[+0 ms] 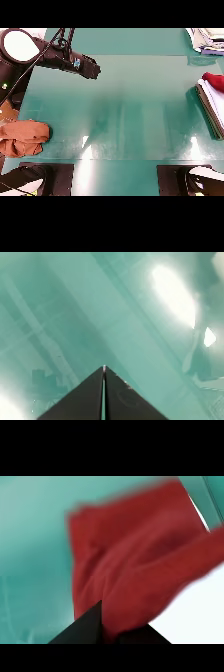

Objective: Fold the shirts.

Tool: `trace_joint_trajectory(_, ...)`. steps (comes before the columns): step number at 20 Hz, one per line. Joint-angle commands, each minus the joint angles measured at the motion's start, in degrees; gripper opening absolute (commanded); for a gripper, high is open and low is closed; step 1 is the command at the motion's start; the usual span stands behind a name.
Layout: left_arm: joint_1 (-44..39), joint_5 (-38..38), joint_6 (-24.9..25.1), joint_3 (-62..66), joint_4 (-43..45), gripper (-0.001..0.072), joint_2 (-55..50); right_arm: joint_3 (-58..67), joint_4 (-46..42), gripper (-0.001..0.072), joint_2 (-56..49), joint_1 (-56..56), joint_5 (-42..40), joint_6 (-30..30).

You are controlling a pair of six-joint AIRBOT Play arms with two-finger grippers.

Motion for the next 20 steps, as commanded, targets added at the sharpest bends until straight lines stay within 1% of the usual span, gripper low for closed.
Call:
trace_joint_trajectory(1,-0.02,-0.74,0.04,-0.02,0.0,0.0025,-0.02,-8.44,-14.03,0.0273,5.31,-4.31,1.79,2.82)
trace_joint_trajectory(2,-0.02,-0.94,0.04,-0.02,0.0,0.0025,-0.02,-10.51,-16.33,0.0387,6.64,-5.64,1.07,3.02)
trace_joint_trajectory(3,-0.02,-1.03,0.04,-0.02,0.0,0.0025,-0.02,-12.41,-17.86,0.0448,7.87,-7.28,0.9,2.99)
trace_joint_trajectory(4,-0.02,-1.16,0.04,-0.02,0.0,0.0025,-0.02,-13.97,-17.92,0.0483,8.83,-8.81,0.9,3.02)
trace_joint_trajectory(6,-0.02,-1.27,0.04,-0.02,0.0,0.0025,-0.02,-15.93,-17.7,0.0483,10.08,-11.28,0.92,4.81)
trace_joint_trajectory(8,-0.02,-1.27,0.04,-0.02,0.0,0.0025,-0.02,-16.28,-16.2,0.0483,10.95,-11.17,0.74,5.97)
trace_joint_trajectory(10,-0.02,-1.29,0.04,-0.02,0.0,0.0025,-0.02,-16.28,-8.9,0.0482,11.65,-8.81,-1.03,5.99)
trace_joint_trajectory(11,-0.02,-1.29,0.04,-0.02,0.0,0.0026,-0.02,-16.28,-3.74,0.0482,11.8,-6.45,-1.68,5.99)
trace_joint_trajectory(13,-0.02,-1.29,0.02,-0.02,0.0,0.0025,-0.02,-16.31,4.72,0.0481,11.74,0.85,-2.19,5.99)
trace_joint_trajectory(15,-0.02,-2.4,0.0,-0.02,-0.02,0.0025,0.0,-16.28,8.48,0.0481,11.72,11.04,-2.84,6.01)
trace_joint_trajectory(17,-0.02,-1.66,0.02,-0.02,0.0,0.0025,0.0,-16.28,9.6,0.0481,11.74,22.64,-4.57,5.99)
trace_joint_trajectory(19,-0.02,-0.5,0.02,-0.02,-0.02,0.0026,0.0,-16.28,9.4,0.0478,11.61,33.86,-8.09,5.97)
trace_joint_trajectory(20,-0.02,-0.11,0.02,-0.02,-0.02,0.0025,0.0,-16.28,9.09,0.0462,11.63,39.04,-10.38,5.97)
